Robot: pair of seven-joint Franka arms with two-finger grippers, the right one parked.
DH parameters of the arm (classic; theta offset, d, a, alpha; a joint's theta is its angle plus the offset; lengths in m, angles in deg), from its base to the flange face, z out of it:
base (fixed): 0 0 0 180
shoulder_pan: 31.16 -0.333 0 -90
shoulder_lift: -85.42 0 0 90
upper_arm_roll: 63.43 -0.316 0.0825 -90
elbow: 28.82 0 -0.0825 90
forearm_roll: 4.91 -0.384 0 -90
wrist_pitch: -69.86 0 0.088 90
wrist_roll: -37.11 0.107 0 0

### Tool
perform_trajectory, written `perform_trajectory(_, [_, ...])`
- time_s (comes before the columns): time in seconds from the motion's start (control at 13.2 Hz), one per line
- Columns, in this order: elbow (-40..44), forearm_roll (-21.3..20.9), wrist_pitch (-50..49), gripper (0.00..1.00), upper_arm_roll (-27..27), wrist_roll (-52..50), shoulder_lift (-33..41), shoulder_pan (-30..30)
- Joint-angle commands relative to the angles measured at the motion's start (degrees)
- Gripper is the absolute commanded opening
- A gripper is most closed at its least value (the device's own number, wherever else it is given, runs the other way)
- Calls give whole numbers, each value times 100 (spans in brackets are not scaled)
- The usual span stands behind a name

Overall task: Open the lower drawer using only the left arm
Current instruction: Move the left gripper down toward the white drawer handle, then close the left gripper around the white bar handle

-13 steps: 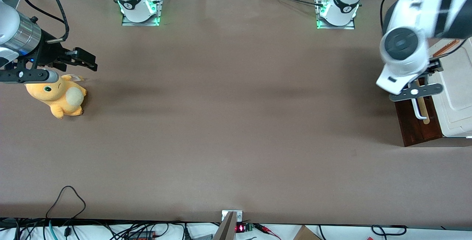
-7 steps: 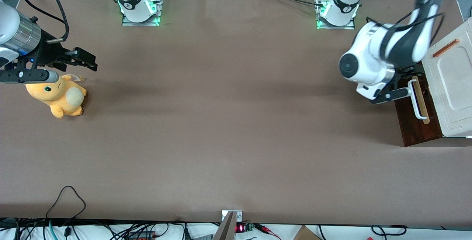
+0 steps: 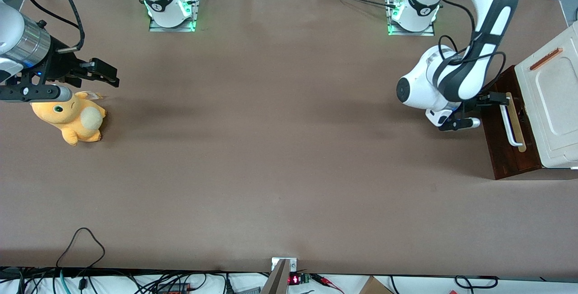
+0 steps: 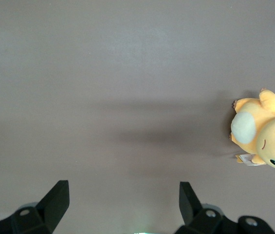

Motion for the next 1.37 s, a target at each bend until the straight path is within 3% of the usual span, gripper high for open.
perform_trajectory(0.0, [-111, -463, 173, 97, -112, -95, -124, 5])
perform_trajectory(0.15, [-164, -999, 349, 95, -411, -156, -256, -12])
perform_trajectory(0.61, [-287, -1238, 368, 88, -482, -585, -450, -39])
perform_trajectory(1.14, [-507, -1862, 359, 86, -667, -1026, -529, -47])
perform_trajectory(1.29, [-507, -1880, 368, 80, -693, -1035, -538, -47])
